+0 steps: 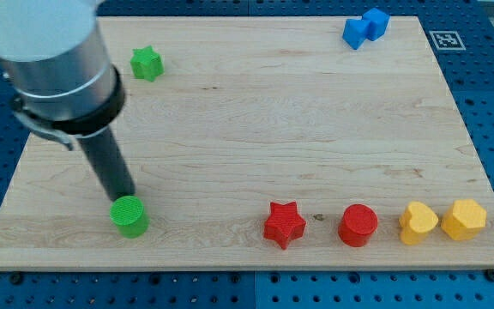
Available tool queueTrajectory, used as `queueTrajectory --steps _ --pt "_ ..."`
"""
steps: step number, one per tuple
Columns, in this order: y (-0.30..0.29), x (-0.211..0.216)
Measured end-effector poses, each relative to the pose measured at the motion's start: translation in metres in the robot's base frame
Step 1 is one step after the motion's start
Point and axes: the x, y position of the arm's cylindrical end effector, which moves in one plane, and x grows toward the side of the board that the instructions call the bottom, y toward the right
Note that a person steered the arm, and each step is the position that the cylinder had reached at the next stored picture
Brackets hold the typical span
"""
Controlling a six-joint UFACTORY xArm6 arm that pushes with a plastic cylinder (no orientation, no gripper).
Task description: Bring the green circle beside the red star
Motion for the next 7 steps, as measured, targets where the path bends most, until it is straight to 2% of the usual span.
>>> queueTrajectory --steps 2,4,7 --pt "-0.018 0.038" --pt "-0.015 0.033" --pt "0.04 0.042"
